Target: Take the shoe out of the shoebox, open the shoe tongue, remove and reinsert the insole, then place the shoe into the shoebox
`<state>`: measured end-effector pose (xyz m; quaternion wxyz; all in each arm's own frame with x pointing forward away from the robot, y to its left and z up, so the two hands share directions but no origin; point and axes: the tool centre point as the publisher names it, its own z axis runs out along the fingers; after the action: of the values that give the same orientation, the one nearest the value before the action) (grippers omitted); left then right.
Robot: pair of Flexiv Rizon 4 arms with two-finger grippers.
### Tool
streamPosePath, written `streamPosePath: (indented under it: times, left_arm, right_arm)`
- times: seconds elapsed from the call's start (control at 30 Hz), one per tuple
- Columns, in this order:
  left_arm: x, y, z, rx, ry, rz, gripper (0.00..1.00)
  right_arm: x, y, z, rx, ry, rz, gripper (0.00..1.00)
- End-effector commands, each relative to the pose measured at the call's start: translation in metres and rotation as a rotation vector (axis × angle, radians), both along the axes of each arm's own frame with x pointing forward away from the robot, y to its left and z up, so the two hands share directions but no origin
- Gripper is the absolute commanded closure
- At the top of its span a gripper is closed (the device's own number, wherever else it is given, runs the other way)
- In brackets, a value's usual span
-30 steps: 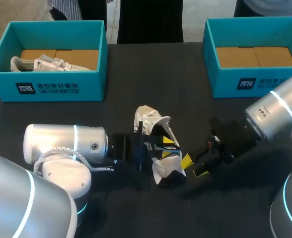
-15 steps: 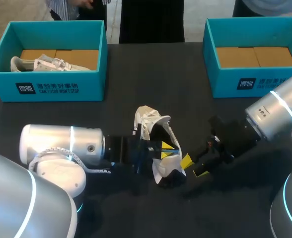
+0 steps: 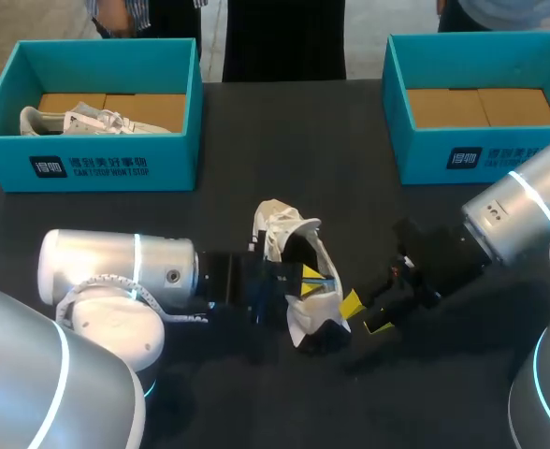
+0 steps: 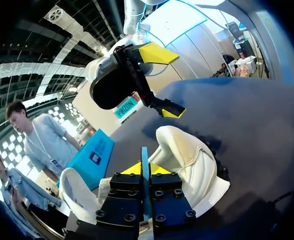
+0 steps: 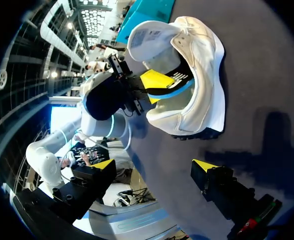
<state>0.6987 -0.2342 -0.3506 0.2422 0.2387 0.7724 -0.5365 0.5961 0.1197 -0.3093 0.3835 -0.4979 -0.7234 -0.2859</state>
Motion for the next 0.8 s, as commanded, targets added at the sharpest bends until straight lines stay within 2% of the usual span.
streamPosePath:
  times: [0.03, 0.27, 0.3, 0.33, 0.4, 0.73, 0.8]
  left_arm:
    - [0.006, -0.004, -0.003, 0.019, 0.006, 0.005, 1.0]
    - [0.007, -0.002, -0.004, 0.017, 0.023, 0.002, 1.0]
    - [0.006, -0.002, -0.003, 0.014, 0.025, -0.001, 0.84]
    - [0.005, -0.002, -0.002, 0.011, 0.027, -0.005, 0.74]
    - [0.003, -0.001, 0.001, 0.005, 0.028, -0.011, 0.64]
    - [-0.006, 0.004, 0.01, -0.013, 0.036, -0.047, 0.66]
    - [-0.008, 0.005, 0.01, -0.013, 0.039, -0.052, 0.71]
  right_arm:
    - [-0.001, 0.001, 0.0, -0.002, -0.001, -0.001, 0.0]
    - [-0.001, 0.001, 0.0, -0.002, -0.001, -0.001, 0.0]
    - [-0.001, 0.001, 0.0, -0.002, -0.001, -0.001, 0.0]
    - [-0.001, 0.001, 0.0, -0.002, -0.001, -0.001, 0.0]
    - [-0.001, 0.001, 0.0, -0.002, -0.001, -0.001, 0.0]
    - [-0.001, 0.001, 0.0, -0.002, -0.001, -0.001, 0.0]
    - [-0.001, 0.001, 0.0, -0.002, -0.001, -0.001, 0.0]
